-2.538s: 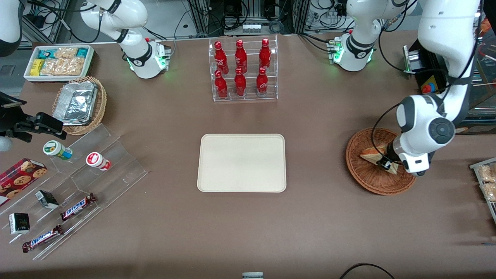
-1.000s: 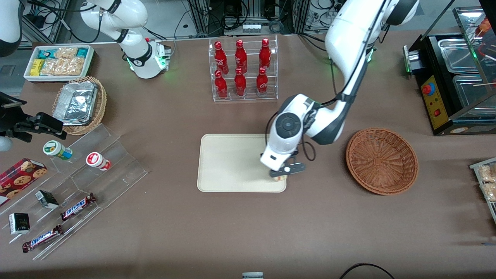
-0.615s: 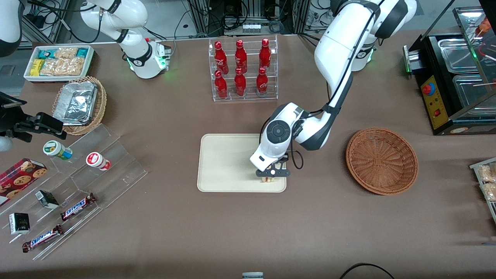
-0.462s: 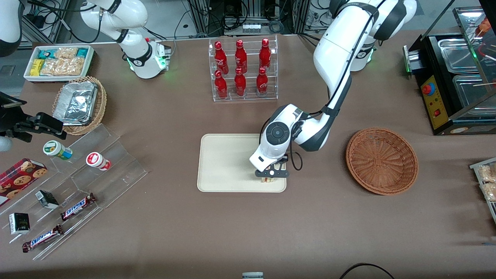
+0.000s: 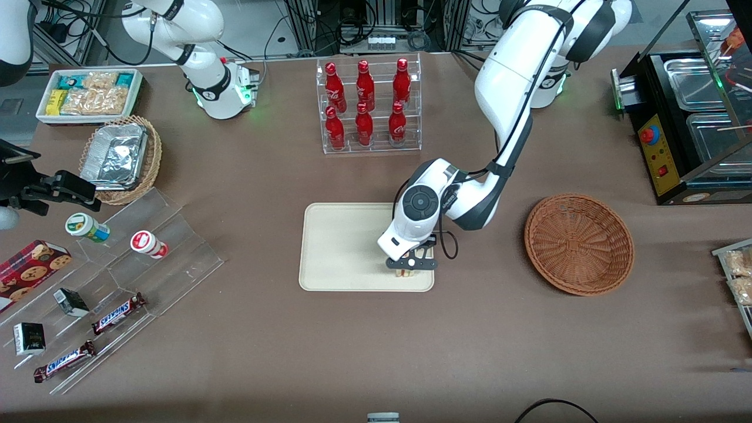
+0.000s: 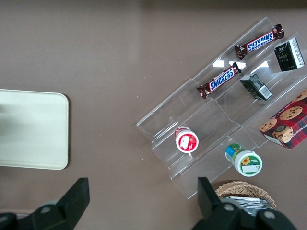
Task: Place sandwich from basket to tray
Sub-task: 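Lower the sandwich onto the tray and open the left gripper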
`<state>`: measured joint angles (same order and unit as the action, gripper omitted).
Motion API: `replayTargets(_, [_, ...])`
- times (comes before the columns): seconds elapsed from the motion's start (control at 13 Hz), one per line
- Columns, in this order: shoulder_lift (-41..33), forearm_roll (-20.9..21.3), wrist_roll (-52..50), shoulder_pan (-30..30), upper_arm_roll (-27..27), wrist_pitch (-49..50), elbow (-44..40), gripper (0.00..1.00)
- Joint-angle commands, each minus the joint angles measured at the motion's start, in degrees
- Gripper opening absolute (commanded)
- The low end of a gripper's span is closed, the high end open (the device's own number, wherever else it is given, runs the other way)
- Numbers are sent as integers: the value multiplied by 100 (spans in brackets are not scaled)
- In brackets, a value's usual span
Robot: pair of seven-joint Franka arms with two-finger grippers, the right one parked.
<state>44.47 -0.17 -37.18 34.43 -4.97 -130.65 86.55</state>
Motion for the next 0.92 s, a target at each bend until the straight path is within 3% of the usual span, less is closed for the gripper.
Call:
replayTargets(0.0, [114, -53, -210, 55, 40, 49, -261, 53])
replayTargets(0.08, [123, -53, -219, 55, 40, 49, -262, 54])
replayTargets(0.31, [-43, -53, -237, 20, 58, 110, -270, 75])
replayTargets(0.46, [-289, -62, -246, -93, 93, 137, -271, 99])
replayTargets(0.62, [-893, -44, -464, -452, 110, 878, -192, 100])
replayTargets(0.85, [-1825, 34, -10, -1103, 119, 2261, -157, 100])
